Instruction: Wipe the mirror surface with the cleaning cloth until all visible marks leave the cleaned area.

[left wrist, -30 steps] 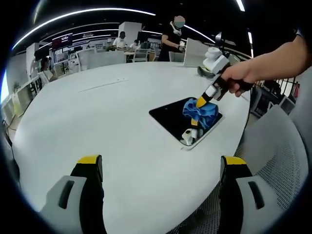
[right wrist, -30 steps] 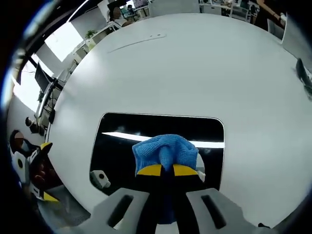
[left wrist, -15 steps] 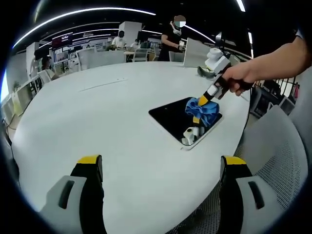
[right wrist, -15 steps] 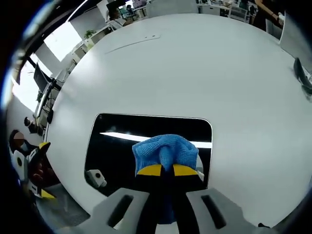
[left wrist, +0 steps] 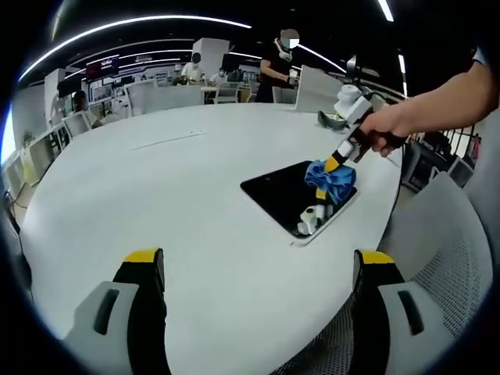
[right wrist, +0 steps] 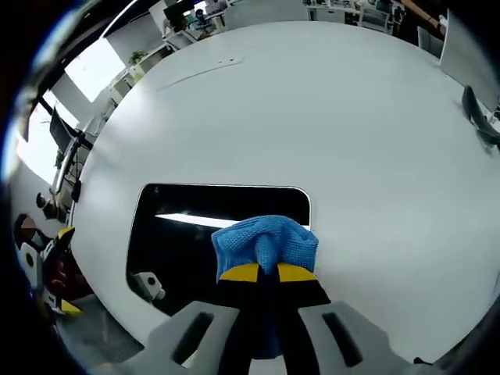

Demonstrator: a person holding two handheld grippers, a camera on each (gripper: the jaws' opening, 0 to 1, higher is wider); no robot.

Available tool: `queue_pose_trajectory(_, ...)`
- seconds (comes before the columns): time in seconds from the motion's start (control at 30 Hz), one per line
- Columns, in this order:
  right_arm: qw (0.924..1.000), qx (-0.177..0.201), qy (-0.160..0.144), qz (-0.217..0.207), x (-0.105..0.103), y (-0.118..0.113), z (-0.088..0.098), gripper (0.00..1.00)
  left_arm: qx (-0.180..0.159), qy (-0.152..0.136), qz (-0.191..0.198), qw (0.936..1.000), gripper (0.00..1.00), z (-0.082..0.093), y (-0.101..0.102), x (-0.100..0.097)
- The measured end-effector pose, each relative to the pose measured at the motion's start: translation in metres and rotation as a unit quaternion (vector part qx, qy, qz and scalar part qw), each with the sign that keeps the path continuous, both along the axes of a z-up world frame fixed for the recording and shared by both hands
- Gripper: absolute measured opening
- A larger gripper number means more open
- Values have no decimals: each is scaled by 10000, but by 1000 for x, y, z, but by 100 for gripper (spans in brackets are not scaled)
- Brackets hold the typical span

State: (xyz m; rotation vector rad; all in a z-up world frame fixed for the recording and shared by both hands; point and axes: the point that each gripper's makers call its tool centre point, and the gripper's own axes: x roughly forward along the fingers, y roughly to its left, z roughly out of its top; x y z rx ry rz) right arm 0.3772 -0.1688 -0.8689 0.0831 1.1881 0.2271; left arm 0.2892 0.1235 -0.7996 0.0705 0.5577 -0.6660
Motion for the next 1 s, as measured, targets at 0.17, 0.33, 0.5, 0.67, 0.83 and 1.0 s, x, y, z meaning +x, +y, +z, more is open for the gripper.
queue_pose_trajectory(0.17,10000,-1,25,-49,-1,-8,0,1,-170,-54,50,9998,99,7,1,2)
queue_pose_trajectory(0.33,9999,-104,43,-2,0,-6,-2,1,2,34,12,10000,99,-7,1,-1)
queue_pose_trajectory(0.5,9999,-99,62,-56,3,-8,-4,0,65,19,54,10000,99,-6,4,-1)
queue_pose_trajectory(0.67,9999,28,-27,-93,2,-9,-4,0,178,-117,137,9997,99,-3,9,3)
queue_pose_trajectory(0.83,9999,-14,-42,-146,1,-8,-3,0,237,-148,182,9994,99,-4,13,5)
queue_pose_trajectory(1.0,9998,-112,-175,-29,-1,-7,-1,0,305,-211,229,9990,99,-3,15,6)
